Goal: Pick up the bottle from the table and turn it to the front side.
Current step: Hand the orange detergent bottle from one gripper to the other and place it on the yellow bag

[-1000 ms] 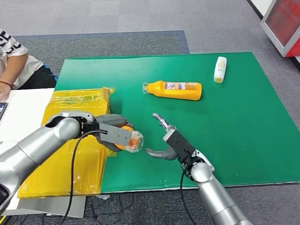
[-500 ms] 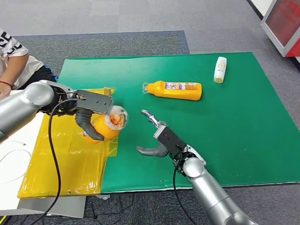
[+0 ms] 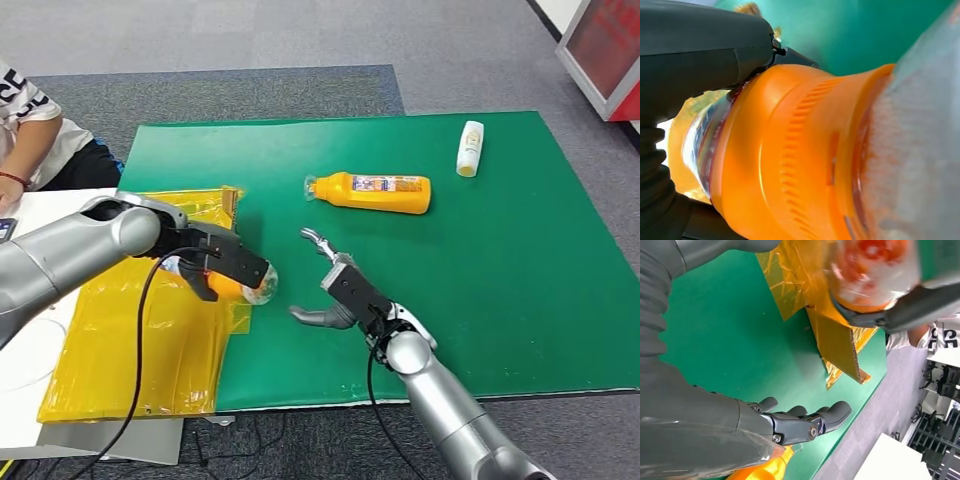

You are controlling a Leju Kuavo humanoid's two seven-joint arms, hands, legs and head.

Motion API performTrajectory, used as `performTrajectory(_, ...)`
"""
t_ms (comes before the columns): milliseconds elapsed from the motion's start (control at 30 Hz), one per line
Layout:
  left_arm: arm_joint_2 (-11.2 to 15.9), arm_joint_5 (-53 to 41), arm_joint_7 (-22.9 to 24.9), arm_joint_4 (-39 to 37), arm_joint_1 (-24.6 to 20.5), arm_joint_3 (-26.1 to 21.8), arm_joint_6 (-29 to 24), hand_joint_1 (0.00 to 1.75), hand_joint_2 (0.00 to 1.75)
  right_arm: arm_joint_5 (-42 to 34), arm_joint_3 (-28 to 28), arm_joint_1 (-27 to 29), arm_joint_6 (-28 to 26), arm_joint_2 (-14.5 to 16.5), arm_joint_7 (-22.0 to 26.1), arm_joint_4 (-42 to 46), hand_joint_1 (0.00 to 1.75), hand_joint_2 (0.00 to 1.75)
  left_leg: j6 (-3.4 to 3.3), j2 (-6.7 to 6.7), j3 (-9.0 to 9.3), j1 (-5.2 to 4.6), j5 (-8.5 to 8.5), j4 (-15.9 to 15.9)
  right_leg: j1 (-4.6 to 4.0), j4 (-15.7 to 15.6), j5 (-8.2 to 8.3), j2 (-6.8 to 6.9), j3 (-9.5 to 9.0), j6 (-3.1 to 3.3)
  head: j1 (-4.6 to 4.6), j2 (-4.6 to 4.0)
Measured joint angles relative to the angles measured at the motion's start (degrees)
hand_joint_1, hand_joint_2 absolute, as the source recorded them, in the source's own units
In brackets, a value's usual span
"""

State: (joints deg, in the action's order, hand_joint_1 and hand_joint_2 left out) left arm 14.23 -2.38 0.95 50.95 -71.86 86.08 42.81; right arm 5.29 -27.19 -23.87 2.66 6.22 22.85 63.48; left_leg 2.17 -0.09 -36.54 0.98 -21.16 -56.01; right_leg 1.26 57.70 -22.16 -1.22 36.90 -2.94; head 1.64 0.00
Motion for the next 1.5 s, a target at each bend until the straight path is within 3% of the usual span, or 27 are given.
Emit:
performTrajectory(200,-2.08,3.31,-1.28,-5.56,2.09,-0.09,1.53,1.75,1.75,0.15,-0.31,-0.13,-0.12,0.22,-0.11,-0.21,0.0,1.75,0.0,0.01,0.0,0.0,0.0,0.0,-0.01,0.01,0.0,-0.01,0.0,0.0,0.01,0.0)
performTrajectory(567,-2.89,9.26,0.52,-17.2,2.45,-0.64,7.25,1.75,1.75,-1.28,-2.74,-0.98,-0.18,0.25,-0.71,-0.19,0.0,1.75,0.05,0.02,0.07,0.01,0.05,0.01,-0.01,0.02,0.06,-0.02,-0.03,0.08,0.0,0.0)
performTrajectory(600,-3.0,9.27,0.55,-18.23,2.53,-0.63,6.93,1.43,1.75,-1.4,-2.97,-1.11,-0.26,0.25,-0.73,-0.19,0.0,1.75,0.06,0.02,0.08,0.01,0.06,0.01,-0.01,0.03,0.07,-0.02,-0.04,0.09,0.0,0.0)
performTrajectory(700,-3.45,8.69,0.9,-20.93,3.05,-0.56,4.85,0.15,1.75,-1.68,-3.35,-1.27,-0.68,0.27,-0.79,-0.19,0.0,1.75,0.07,0.02,0.11,0.01,0.09,0.01,-0.01,0.03,0.09,-0.02,-0.06,0.12,0.0,0.0)
performTrajectory(733,-3.67,8.33,1.11,-21.71,3.36,-0.54,3.85,0.03,1.75,-1.71,-3.42,-1.29,-0.86,0.27,-0.83,-0.19,0.0,1.75,0.07,0.02,0.11,0.01,0.09,0.01,-0.01,0.03,0.09,-0.02,-0.06,0.12,0.01,0.0)
performTrajectory(1033,-5.56,6.75,1.75,-26.84,7.06,-0.43,-2.66,0.0,1.75,-1.58,-3.66,-1.47,-1.73,0.27,-1.07,-0.2,0.0,1.75,0.03,0.01,0.11,0.01,0.13,0.01,-0.01,0.02,0.12,0.0,-0.07,0.12,0.0,0.0)
performTrajectory(1267,-6.76,6.84,-0.94,-28.04,8.12,-0.77,-7.4,0.0,1.75,-1.35,-3.7,-1.43,-2.17,0.25,-1.21,-0.19,0.0,1.75,0.02,0.01,0.11,0.0,0.13,0.0,0.0,0.01,0.13,-0.01,-0.08,0.1,0.0,0.0)
performTrajectory(1400,-7.09,7.67,-5.59,-28.05,9.06,-2.47,-12.13,0.0,1.75,-1.27,-3.7,-1.03,-2.55,0.21,-1.38,-0.13,0.0,1.75,0.02,0.01,0.11,0.0,0.14,0.0,-0.01,0.01,0.14,0.0,-0.07,0.1,-0.01,0.0)
performTrajectory(1500,-5.99,10.5,-13.34,-26.6,10.63,-5.98,-13.73,0.0,1.75,-1.51,-3.69,-0.42,-2.64,0.01,-1.4,0.46,0.0,1.75,0.02,0.01,0.11,0.0,0.14,0.01,-0.01,0.02,0.13,-0.01,-0.08,0.1,-0.01,0.0)
